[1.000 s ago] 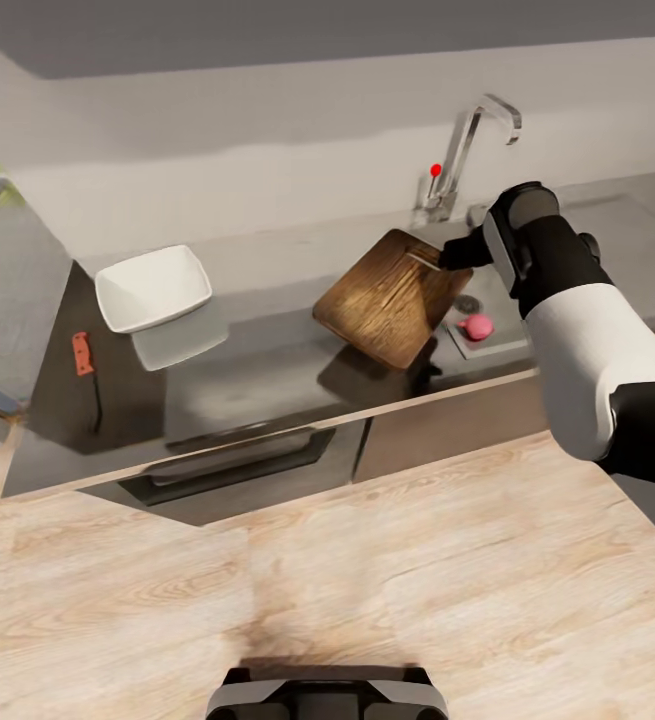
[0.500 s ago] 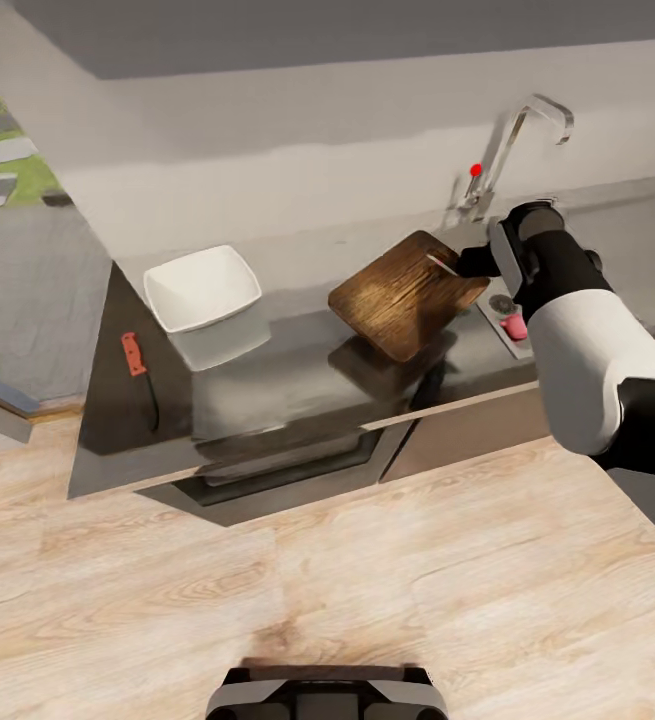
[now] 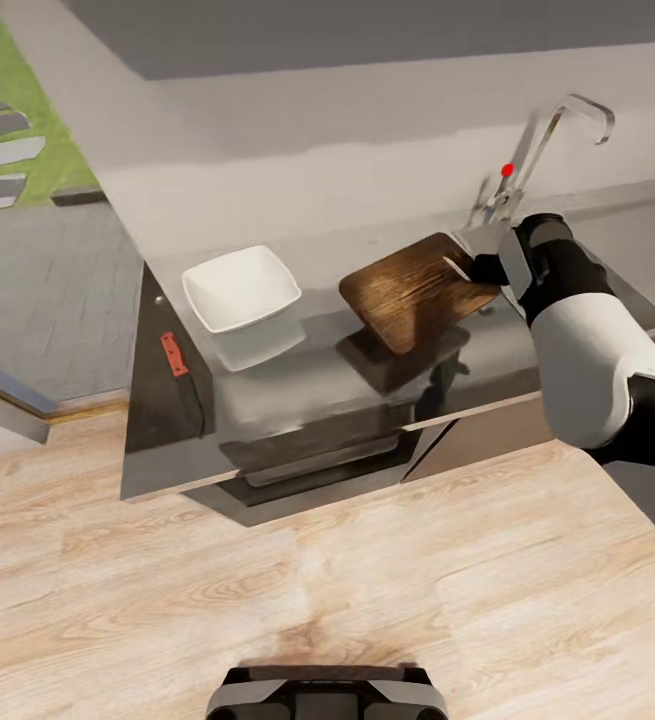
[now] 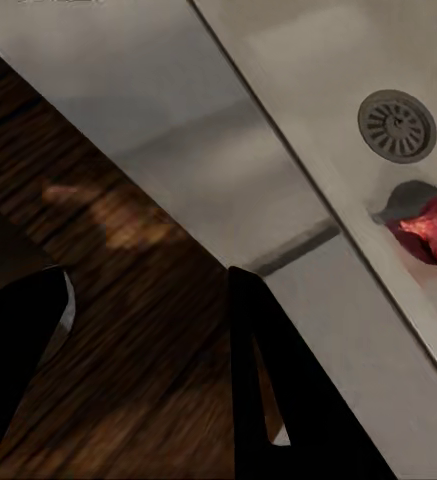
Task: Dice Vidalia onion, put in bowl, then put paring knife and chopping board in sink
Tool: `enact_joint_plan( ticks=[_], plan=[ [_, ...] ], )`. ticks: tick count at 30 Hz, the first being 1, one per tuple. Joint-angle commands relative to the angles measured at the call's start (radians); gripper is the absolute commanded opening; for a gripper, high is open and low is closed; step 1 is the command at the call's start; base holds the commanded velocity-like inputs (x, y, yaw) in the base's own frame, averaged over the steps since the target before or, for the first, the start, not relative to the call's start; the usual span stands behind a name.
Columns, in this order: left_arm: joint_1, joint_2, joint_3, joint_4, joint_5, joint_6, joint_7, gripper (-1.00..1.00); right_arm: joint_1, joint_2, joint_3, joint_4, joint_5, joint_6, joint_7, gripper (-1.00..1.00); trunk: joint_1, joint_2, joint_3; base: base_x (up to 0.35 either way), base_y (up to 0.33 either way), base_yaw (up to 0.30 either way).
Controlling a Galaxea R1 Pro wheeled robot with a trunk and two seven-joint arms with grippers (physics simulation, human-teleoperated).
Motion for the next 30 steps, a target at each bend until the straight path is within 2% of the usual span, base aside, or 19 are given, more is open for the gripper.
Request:
enact_joint_plan(
  ticks=[1, 5, 11, 13, 18, 22, 25, 30],
  plan=[
    [0.001, 0.0, -0.001, -0.002, 0.002, -0.001, -0.002, 1.0, -0.001, 0.001, -0.014, 0.001, 0.004, -0.001, -0.013, -1.0, 0.001, -0.002, -0.001, 0.0, 0.02, 0.0],
    [0.001, 0.0, -0.001, -0.002, 0.001, -0.002, -0.002, 1.0, -0.001, -0.001, -0.029, 0.004, 0.003, -0.023, -0.067, -1.0, 0.001, -0.002, -0.001, 0.0, 0.006, 0.0],
    [0.001, 0.0, -0.001, -0.002, 0.001, -0.001, -0.002, 1.0, -0.001, 0.002, -0.029, 0.01, 0.003, -0.047, -0.129, -1.0, 0.001, -0.002, -0.001, 0.0, 0.0, 0.0],
    [0.001, 0.0, -0.001, -0.002, 0.001, -0.001, -0.002, 1.0, -0.001, 0.008, -0.029, 0.011, 0.002, -0.048, -0.153, -1.0, 0.001, -0.002, -0.001, 0.0, 0.0, 0.0],
    [0.001, 0.0, -0.001, -0.002, 0.002, 0.0, -0.002, 1.0, -0.001, 0.046, -0.029, 0.012, -0.004, -0.049, -0.253, -1.0, 0.001, -0.002, -0.001, 0.0, 0.0, 0.0],
    [0.001, 0.0, -0.001, -0.001, 0.002, 0.0, -0.001, 1.0, -0.001, 0.066, -0.029, 0.012, -0.052, -0.047, -0.315, -1.0, 0.001, -0.002, -0.001, 0.0, 0.0, 0.0],
    [0.001, 0.0, -0.001, -0.001, 0.002, 0.0, -0.002, 1.0, -0.001, 0.07, -0.029, 0.013, -0.118, -0.046, -0.357, -1.0, 0.001, -0.002, -0.001, 0.0, 0.0, 0.0],
    [0.001, 0.0, -0.001, 0.0, 0.002, 0.0, -0.002, 1.0, -0.001, 0.07, -0.03, 0.019, -0.206, -0.046, -0.446, -1.0, 0.001, -0.002, -0.001, 0.0, 0.0, 0.0]
  ],
)
